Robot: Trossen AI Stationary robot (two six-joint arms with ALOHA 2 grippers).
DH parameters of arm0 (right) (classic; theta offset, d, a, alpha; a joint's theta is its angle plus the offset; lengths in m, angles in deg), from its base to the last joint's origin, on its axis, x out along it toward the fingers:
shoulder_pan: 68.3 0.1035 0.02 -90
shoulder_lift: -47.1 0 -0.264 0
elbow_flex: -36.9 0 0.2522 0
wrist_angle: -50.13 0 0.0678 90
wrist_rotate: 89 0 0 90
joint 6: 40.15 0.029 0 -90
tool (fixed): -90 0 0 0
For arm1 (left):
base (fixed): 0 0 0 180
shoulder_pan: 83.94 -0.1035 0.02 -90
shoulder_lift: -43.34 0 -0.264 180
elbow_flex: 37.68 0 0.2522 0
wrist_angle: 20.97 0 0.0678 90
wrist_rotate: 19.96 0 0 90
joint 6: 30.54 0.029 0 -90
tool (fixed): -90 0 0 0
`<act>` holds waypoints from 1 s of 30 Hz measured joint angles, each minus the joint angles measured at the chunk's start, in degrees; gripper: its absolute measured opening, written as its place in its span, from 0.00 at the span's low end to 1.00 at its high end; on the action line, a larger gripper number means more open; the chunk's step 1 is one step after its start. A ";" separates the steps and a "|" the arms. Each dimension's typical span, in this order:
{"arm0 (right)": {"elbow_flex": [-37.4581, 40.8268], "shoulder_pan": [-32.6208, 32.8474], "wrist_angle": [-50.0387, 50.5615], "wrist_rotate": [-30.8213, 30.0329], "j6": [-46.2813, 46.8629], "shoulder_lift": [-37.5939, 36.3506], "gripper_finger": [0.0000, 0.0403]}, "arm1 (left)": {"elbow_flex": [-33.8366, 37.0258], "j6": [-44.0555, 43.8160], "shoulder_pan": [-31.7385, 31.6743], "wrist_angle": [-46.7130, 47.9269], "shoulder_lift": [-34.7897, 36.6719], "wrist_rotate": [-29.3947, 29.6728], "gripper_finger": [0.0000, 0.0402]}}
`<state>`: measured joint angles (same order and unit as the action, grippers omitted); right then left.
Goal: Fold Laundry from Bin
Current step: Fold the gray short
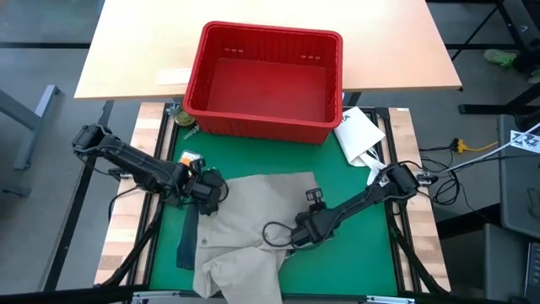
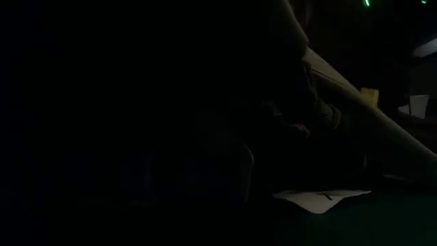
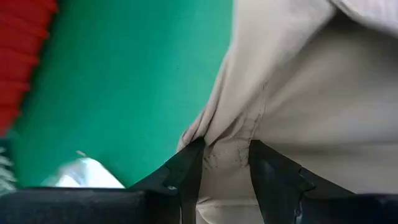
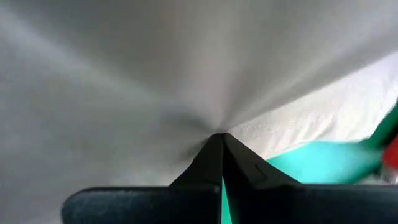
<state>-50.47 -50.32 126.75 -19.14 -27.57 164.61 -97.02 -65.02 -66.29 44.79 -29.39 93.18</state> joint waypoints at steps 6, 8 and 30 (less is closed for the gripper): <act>0.31 0.00 11.41 2.17 7.32 0.13 0.01 | -0.95 9.10 -3.80 -0.19 -0.02 1.97 0.32; 0.31 0.00 13.10 2.19 8.37 0.09 0.01 | -1.91 10.07 -4.47 0.01 -0.01 2.01 0.32; 0.22 1.19 17.77 2.17 11.64 -11.28 0.01 | -14.60 10.04 2.12 5.65 4.33 -11.71 0.32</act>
<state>-50.25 -49.13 144.52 -16.98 -15.93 153.34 -111.62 -54.98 -64.17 50.44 -25.06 81.47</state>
